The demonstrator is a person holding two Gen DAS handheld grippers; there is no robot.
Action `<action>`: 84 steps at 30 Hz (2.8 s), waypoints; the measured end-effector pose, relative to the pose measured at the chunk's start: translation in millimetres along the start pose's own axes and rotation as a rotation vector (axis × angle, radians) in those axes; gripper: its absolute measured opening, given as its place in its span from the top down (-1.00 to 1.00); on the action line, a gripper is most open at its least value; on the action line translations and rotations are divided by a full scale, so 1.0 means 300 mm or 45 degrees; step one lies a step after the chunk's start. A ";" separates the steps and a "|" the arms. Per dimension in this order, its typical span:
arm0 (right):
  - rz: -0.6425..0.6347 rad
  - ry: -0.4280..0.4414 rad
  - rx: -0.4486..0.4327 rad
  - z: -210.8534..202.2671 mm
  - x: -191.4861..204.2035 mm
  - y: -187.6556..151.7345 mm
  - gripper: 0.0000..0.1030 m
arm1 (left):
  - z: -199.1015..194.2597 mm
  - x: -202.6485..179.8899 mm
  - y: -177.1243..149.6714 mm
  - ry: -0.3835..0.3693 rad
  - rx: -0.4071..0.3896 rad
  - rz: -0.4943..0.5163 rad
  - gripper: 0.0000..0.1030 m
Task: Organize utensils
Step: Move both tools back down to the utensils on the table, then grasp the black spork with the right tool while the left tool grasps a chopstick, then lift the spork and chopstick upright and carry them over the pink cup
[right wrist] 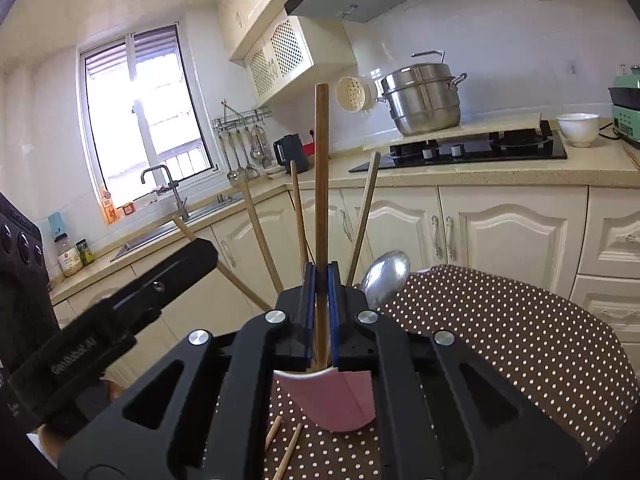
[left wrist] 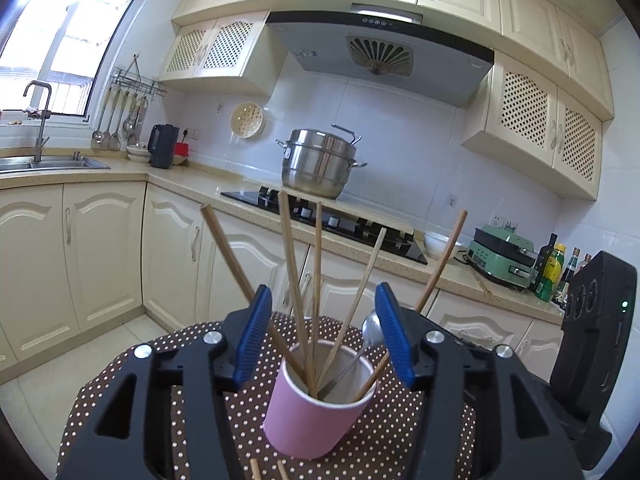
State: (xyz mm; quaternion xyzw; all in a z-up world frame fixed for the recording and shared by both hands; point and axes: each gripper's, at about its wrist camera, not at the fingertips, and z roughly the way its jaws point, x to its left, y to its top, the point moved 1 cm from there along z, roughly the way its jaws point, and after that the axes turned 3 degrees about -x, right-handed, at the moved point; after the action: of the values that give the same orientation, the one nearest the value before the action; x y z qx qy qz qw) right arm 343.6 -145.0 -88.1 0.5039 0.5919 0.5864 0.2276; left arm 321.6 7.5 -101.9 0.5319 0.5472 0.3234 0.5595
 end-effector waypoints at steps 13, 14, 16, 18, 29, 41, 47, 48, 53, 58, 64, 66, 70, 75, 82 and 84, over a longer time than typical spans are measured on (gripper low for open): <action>0.037 -0.064 0.033 -0.092 -0.002 -0.008 0.09 | -0.110 0.067 -0.023 0.039 0.278 -0.077 -0.17; 0.038 -0.068 0.042 -0.102 -0.003 -0.012 0.06 | -0.119 0.073 -0.030 0.044 0.306 -0.077 -0.17; 0.027 -0.062 0.087 -0.123 -0.007 -0.028 0.04 | -0.136 0.085 -0.053 0.059 0.372 -0.054 -0.17; 0.000 -0.063 0.136 -0.142 -0.008 -0.050 0.04 | -0.152 0.097 -0.089 0.091 0.455 -0.023 -0.17; -0.190 -0.036 0.501 -0.235 0.006 -0.245 0.00 | -0.240 0.149 -0.366 0.189 0.878 0.120 -0.17; -0.386 0.005 0.807 -0.299 0.042 -0.387 0.00 | -0.270 0.110 -0.478 0.238 0.969 0.241 -0.17; -0.500 -0.032 0.930 -0.275 0.048 -0.451 0.01 | -0.235 0.084 -0.483 0.238 0.996 0.258 -0.17; -0.515 -0.032 0.942 -0.270 0.051 -0.459 0.02 | -0.215 0.076 -0.480 0.247 0.999 0.267 -0.17; -0.558 -0.027 0.997 -0.227 0.067 -0.477 0.32 | -0.155 0.076 -0.468 0.270 1.006 0.276 -0.17; -0.546 -0.040 1.067 -0.157 0.060 -0.454 0.59 | -0.095 0.088 -0.454 0.275 1.032 0.278 -0.07; -0.466 -0.024 1.125 -0.086 0.028 -0.425 0.77 | -0.050 0.103 -0.436 0.285 1.052 0.265 0.25; -0.439 -0.018 1.131 -0.060 0.020 -0.413 0.77 | -0.036 0.109 -0.428 0.297 1.052 0.260 0.56; -0.385 -0.005 1.120 -0.029 -0.005 -0.388 0.78 | -0.021 0.132 -0.414 0.298 1.044 0.193 0.89; -0.330 -0.005 1.083 -0.049 -0.038 -0.358 0.78 | -0.031 0.169 -0.393 0.244 0.997 0.071 0.90; -0.257 0.041 0.949 -0.071 -0.048 -0.273 0.78 | -0.106 0.177 -0.316 0.167 0.817 -0.026 0.90; -0.233 0.072 0.892 -0.089 -0.043 -0.242 0.78 | -0.134 0.167 -0.279 0.128 0.737 -0.043 0.90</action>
State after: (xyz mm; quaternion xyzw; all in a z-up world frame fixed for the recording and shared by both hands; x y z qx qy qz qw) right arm 301.9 -154.3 -153.6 0.4796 0.8058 0.3388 0.0761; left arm 274.3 45.6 -188.1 0.6437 0.6523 0.1704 0.3620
